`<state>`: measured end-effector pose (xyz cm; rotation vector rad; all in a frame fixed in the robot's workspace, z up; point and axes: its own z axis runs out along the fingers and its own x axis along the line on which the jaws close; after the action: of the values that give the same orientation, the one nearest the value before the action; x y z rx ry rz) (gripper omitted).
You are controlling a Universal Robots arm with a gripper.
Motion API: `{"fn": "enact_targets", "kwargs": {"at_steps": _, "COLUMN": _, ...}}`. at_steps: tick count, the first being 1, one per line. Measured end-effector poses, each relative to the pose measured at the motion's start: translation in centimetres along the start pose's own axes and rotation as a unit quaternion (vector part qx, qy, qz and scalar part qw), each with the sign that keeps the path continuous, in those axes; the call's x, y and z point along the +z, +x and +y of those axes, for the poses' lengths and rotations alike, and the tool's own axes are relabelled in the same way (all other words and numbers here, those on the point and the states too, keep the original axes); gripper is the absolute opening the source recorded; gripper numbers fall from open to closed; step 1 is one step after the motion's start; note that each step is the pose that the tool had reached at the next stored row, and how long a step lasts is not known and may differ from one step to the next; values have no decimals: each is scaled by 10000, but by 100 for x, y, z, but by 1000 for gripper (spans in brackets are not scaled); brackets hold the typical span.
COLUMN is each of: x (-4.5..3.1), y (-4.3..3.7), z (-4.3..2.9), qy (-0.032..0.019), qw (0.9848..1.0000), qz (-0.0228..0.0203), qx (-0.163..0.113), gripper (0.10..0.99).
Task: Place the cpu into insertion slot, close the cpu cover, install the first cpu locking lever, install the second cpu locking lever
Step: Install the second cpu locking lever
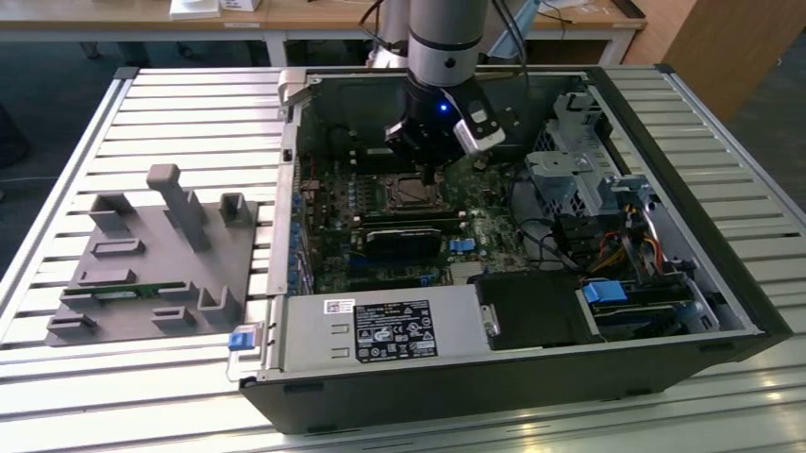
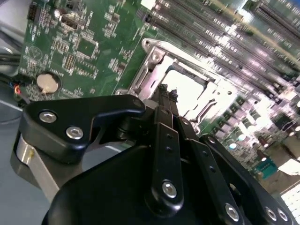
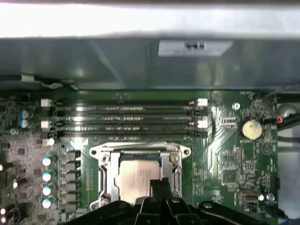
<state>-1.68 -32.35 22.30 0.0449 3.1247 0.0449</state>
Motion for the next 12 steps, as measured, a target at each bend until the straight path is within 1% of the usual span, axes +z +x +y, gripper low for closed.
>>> {"fn": "enact_targets", "kwargs": {"at_steps": 8, "x": -7, "y": -3, "z": -237, "qy": 0, "qw": 10000, "qz": 0, "qx": 0, "gripper": 106}}
{"fn": "enact_targets", "kwargs": {"at_steps": 12, "x": -9, "y": -5, "z": -322, "qy": 0, "qw": 10000, "qz": 0, "qx": 0, "gripper": 106}}
